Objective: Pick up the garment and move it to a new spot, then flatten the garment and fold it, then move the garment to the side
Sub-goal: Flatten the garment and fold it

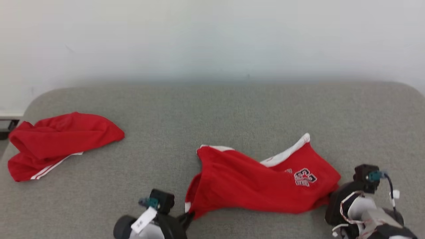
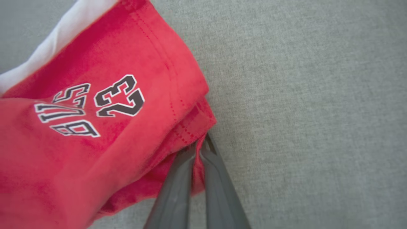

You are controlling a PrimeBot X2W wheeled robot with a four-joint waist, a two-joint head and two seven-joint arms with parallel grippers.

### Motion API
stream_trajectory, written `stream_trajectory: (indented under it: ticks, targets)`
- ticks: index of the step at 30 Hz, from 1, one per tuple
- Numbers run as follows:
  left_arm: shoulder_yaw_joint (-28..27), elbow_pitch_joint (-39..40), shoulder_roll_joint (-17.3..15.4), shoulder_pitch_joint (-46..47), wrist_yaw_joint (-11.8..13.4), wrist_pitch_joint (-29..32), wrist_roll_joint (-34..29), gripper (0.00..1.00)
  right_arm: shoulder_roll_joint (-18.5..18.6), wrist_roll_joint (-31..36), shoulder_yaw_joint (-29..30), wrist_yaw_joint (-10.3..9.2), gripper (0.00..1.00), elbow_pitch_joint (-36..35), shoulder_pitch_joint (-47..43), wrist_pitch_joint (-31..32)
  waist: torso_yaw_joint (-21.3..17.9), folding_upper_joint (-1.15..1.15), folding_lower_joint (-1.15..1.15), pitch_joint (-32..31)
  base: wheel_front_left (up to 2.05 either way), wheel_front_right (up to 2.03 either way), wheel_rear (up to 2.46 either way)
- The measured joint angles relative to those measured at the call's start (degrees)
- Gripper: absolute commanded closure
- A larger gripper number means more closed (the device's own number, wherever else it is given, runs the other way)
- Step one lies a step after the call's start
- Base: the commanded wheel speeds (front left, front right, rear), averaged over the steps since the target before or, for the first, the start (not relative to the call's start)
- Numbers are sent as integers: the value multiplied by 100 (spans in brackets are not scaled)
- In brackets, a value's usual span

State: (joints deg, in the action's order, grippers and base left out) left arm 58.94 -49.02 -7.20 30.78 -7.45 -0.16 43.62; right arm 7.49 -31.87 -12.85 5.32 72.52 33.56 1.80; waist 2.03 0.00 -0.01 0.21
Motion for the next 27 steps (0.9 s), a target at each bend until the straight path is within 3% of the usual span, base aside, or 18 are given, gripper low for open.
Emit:
stream_trajectory:
  ticks: [7, 8, 9, 10, 16, 19, 23, 27]
  targets:
    - [134, 383, -310, -565, -7, -105, 125, 100, -268, -279, 183, 33, 100, -19, -510, -213, 108, 0, 0, -332, 0, 0, 0]
    - [136, 419, -350, -618, -7, -107, 135, 90, -290, -333, 204, 58, 100, -22, -565, -243, 113, 0, 0, -360, 0, 0, 0]
    - [135, 457, -379, -659, -7, -111, 140, 43, -298, -355, 220, 75, 64, -34, -624, -270, 116, 0, 0, -380, 0, 0, 0]
    - [129, 487, -390, -700, -7, -122, 148, 0, -309, -378, 229, 82, 0, -41, -667, -290, 116, 0, 0, -394, 0, 0, 0]
    - [41, 575, -592, -845, 11, -248, 179, 0, -403, -444, 245, 125, 0, -108, -861, -389, 61, 0, 1, -484, 0, 0, 0]
    - [-146, 621, -699, -1031, 168, -426, 311, 0, -393, -444, 277, 125, 0, -189, -992, -583, 35, 0, 0, -558, 0, 0, 0]
    - [-528, 805, -864, -1079, 566, -938, 387, 0, -321, -463, 376, 78, 0, -301, -1215, -1005, 12, 0, 1, -687, 0, 0, 0]
    - [-857, 1121, -1093, -1078, 1115, -1458, 266, 0, -81, -423, 393, 59, 0, -643, -1399, -1601, -11, 0, 1, -842, 0, 0, 0]
